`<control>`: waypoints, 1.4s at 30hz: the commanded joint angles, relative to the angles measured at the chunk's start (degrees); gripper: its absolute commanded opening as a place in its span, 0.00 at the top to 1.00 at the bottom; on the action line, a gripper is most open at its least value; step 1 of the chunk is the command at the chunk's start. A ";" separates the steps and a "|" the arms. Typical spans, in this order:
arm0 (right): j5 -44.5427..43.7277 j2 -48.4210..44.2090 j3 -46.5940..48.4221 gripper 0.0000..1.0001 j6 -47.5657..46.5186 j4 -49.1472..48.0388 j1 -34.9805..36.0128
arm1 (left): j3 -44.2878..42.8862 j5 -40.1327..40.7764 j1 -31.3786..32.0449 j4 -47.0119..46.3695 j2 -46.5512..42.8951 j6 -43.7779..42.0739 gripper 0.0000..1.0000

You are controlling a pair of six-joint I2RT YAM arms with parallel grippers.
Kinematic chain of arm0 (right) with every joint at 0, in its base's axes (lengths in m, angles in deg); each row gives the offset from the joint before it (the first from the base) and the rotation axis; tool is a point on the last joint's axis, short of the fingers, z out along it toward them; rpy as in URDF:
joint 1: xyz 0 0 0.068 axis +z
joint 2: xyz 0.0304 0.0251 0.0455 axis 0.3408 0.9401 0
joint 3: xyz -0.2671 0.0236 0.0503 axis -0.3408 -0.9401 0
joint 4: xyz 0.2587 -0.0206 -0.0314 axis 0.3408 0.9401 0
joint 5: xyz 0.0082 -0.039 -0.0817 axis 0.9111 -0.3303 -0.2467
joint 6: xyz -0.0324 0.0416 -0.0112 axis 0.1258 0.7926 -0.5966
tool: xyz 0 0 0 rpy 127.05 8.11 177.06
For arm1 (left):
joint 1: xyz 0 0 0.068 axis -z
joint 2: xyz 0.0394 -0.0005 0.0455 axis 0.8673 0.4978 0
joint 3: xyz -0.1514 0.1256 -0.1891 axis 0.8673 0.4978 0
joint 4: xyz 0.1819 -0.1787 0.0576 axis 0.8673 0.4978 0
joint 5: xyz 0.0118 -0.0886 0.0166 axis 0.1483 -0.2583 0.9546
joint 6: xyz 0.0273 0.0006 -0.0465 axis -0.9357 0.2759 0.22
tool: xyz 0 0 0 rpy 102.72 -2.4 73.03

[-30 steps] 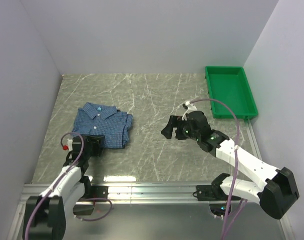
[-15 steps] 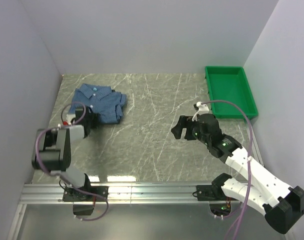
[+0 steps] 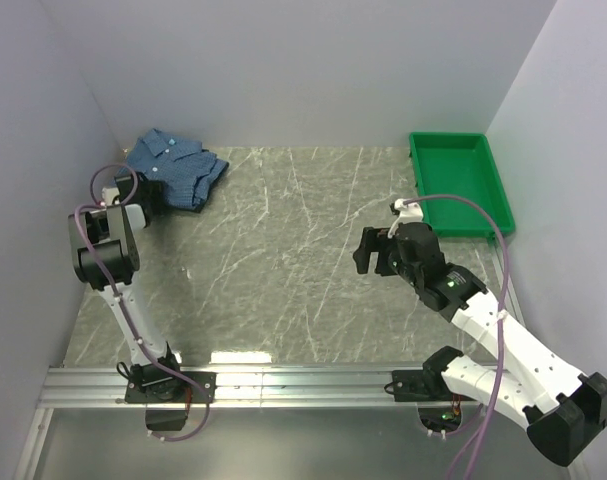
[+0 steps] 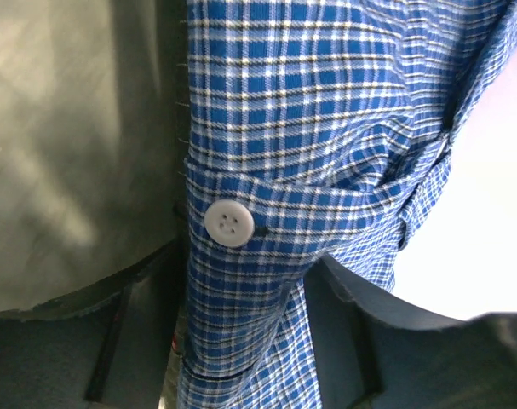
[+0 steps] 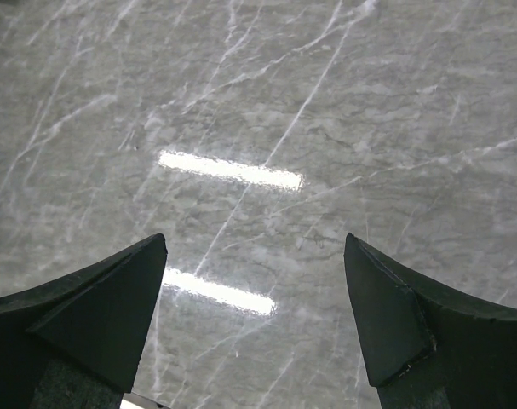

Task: Fold and stack the long sleeve shirts
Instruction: Neatly place the folded shirt to the corner

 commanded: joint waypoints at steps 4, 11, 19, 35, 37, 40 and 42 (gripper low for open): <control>-3.58 -0.53 2.84 0.09 -1.19 1.79 -0.52 | -6.80 -5.96 0.96 -0.32 4.51 -3.17 0.29; -5.62 -4.30 4.51 0.09 -1.02 4.25 -0.52 | -0.64 -8.34 3.60 -3.49 0.29 -2.20 0.13; -6.93 -9.58 3.81 0.09 0.56 6.97 -0.52 | 2.87 -9.31 3.95 -1.56 -5.41 -4.39 0.03; -24.33 -20.39 10.31 0.01 7.77 20.85 -0.52 | 5.25 -1.85 4.22 40.61 -57.95 -38.66 0.01; -26.09 -22.32 10.31 0.01 7.42 21.83 -0.60 | 2.79 -0.61 4.30 45.95 -65.67 -42.62 0.01; -28.63 -25.04 10.83 0.01 6.64 22.53 -0.69 | -1.07 0.97 4.22 50.81 -72.80 -46.32 0.01; -30.30 -26.63 10.93 0.01 5.32 22.44 -0.52 | -2.75 0.97 4.22 54.42 -75.90 -48.25 0.01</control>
